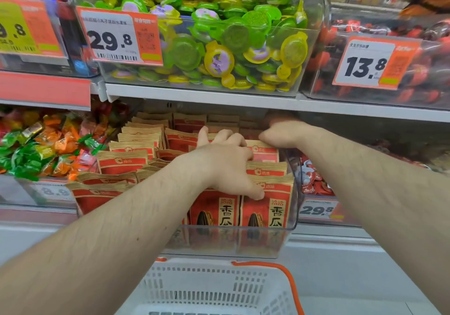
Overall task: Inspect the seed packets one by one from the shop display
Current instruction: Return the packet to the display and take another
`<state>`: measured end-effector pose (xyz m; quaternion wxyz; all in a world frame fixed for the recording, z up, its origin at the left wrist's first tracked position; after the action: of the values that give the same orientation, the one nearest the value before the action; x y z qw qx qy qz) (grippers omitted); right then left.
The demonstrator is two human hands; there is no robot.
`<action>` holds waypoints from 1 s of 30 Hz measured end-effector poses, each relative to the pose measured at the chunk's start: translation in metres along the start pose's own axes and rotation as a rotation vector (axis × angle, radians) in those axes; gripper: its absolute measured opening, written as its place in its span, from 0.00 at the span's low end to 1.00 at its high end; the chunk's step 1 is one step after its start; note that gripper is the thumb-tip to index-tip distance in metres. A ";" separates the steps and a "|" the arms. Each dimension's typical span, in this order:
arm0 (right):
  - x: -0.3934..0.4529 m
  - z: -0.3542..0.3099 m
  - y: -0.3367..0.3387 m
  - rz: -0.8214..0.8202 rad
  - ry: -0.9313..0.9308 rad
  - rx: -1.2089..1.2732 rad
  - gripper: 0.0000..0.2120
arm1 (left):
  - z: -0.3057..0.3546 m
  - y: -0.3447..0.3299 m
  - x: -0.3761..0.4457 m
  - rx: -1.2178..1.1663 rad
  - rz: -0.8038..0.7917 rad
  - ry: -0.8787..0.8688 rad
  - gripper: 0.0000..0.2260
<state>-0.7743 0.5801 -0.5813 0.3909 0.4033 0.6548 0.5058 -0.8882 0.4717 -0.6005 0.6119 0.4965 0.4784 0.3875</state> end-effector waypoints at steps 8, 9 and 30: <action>-0.025 0.009 0.010 0.082 0.057 0.193 0.11 | 0.008 -0.002 -0.032 -0.018 0.090 -0.044 0.45; -0.031 0.008 0.010 0.073 0.070 0.241 0.12 | 0.010 -0.002 -0.036 -0.022 0.122 -0.054 0.47; -0.093 0.010 0.001 0.080 0.088 0.445 0.26 | 0.029 -0.011 -0.071 0.146 0.237 -0.053 0.36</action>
<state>-0.7308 0.4974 -0.5728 0.2429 0.4826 0.7502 0.3811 -0.8775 0.3955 -0.5952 0.5365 0.6027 0.4271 0.4080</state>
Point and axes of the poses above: each hand's wrist, its own x-axis towards the middle knuckle, its own y-axis out of the back of the hand, z = x × y, the point moved 4 cm from there along x, towards the middle knuckle, and after that the axes turned 4 degrees about -z, right-handed, at the moved point
